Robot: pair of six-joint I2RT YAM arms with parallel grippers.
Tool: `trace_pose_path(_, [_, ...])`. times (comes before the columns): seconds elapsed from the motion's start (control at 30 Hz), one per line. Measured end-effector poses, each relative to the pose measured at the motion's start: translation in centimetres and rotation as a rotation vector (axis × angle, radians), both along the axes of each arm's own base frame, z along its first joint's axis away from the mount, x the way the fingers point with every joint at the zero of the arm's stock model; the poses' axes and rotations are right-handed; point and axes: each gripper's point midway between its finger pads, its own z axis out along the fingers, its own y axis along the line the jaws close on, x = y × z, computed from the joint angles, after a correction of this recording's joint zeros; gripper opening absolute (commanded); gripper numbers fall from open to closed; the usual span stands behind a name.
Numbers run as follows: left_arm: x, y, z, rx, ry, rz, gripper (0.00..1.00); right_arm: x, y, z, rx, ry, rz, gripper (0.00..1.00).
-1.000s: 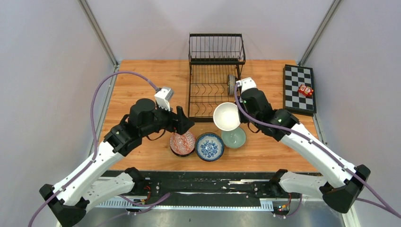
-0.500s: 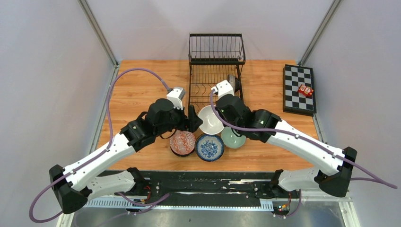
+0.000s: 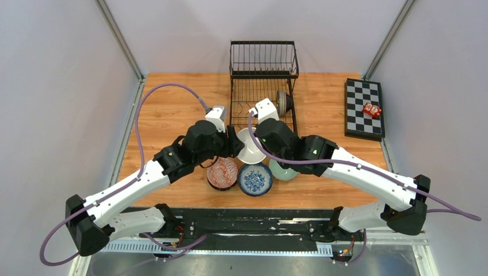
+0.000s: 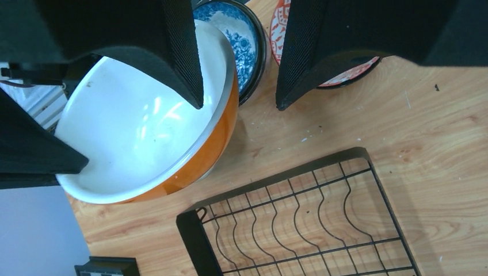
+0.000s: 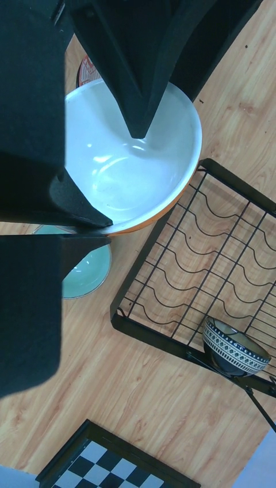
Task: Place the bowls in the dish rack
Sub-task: Place the bowl in the dish rack.
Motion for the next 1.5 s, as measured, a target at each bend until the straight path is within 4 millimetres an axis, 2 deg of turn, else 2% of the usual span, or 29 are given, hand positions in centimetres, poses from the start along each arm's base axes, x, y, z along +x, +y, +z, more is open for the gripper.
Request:
trace_pose_path(0.07, [0.0, 0.0, -0.3, 0.002, 0.007, 0.001, 0.43, 0.0, 0.0, 0.3, 0.002, -0.008, -0.003, 0.03])
trace_pose_path(0.33, [-0.3, -0.3, -0.7, -0.01, 0.012, -0.009, 0.02, 0.2, 0.2, 0.3, -0.01, -0.024, -0.015, 0.03])
trace_pose_path(0.37, [-0.2, -0.3, -0.7, -0.013, 0.012, -0.003, 0.0, 0.1, 0.4, 0.2, -0.01, -0.022, -0.012, 0.03])
trace_pose_path(0.57, [0.2, 0.0, -0.8, -0.016, 0.009, 0.018, 0.0, -0.1, 0.7, 0.3, -0.003, -0.024, -0.003, 0.03])
trace_pose_path(0.6, [0.2, 0.0, -0.8, -0.019, 0.006, 0.018, 0.0, -0.1, 0.7, 0.3, -0.002, -0.023, -0.003, 0.06])
trace_pose_path(0.8, [-0.5, -0.1, -0.7, -0.035, -0.004, -0.013, 0.0, -1.0, 0.7, 0.6, 0.06, -0.01, 0.032, 0.48])
trace_pose_path(1.13, [-2.1, -0.6, 0.3, -0.096, -0.05, -0.107, 0.0, -4.1, -0.8, 0.9, 0.244, 0.012, 0.129, 0.92])
trace_pose_path(1.5, [-3.9, -1.2, 0.9, -0.222, -0.083, -0.194, 0.0, -7.6, 0.6, 2.0, 0.483, 0.08, 0.283, 0.94])
